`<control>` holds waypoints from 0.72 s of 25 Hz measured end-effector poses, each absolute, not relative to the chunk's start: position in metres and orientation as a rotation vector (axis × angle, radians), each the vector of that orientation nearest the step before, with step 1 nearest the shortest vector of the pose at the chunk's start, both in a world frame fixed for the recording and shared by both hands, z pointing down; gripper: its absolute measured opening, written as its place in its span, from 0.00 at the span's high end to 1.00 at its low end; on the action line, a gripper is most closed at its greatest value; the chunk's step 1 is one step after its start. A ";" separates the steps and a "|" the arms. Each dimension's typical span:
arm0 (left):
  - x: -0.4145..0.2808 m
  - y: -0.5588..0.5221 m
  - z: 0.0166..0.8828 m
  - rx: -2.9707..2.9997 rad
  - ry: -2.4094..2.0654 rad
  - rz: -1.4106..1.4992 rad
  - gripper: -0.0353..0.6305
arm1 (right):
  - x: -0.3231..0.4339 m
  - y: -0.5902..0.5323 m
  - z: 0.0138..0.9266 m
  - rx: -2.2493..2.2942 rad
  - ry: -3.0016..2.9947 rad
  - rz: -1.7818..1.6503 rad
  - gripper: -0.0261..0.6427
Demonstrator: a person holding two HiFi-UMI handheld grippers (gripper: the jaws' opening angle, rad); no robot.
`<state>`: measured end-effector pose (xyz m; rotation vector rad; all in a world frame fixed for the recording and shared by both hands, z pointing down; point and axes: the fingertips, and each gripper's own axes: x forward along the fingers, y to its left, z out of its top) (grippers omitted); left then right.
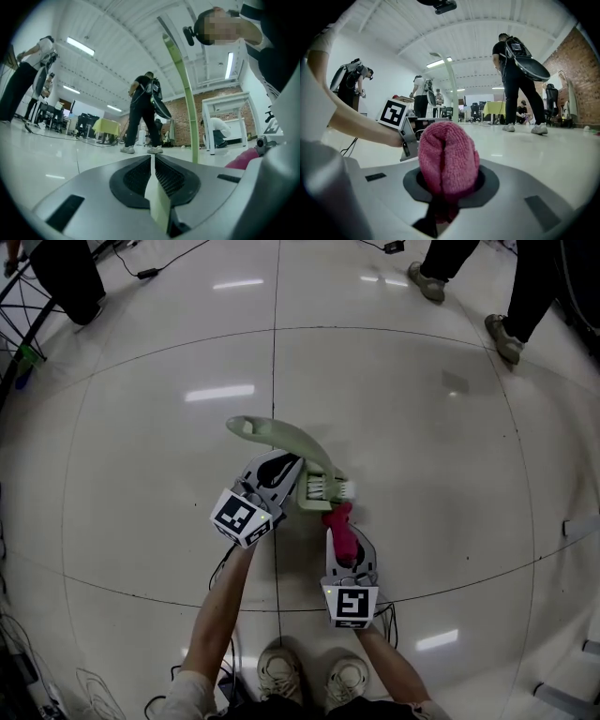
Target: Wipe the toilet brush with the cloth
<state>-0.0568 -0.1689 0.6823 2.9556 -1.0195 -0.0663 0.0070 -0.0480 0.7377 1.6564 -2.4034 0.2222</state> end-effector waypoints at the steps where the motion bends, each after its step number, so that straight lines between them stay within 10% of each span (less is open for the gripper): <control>1: -0.054 -0.170 0.685 2.952 -0.984 -0.086 0.94 | 0.007 -0.051 0.740 1.653 -2.399 0.206 0.86; 18: -0.045 -0.175 0.695 3.056 -0.839 0.081 0.94 | -0.005 -0.061 0.747 1.614 -2.450 0.226 0.86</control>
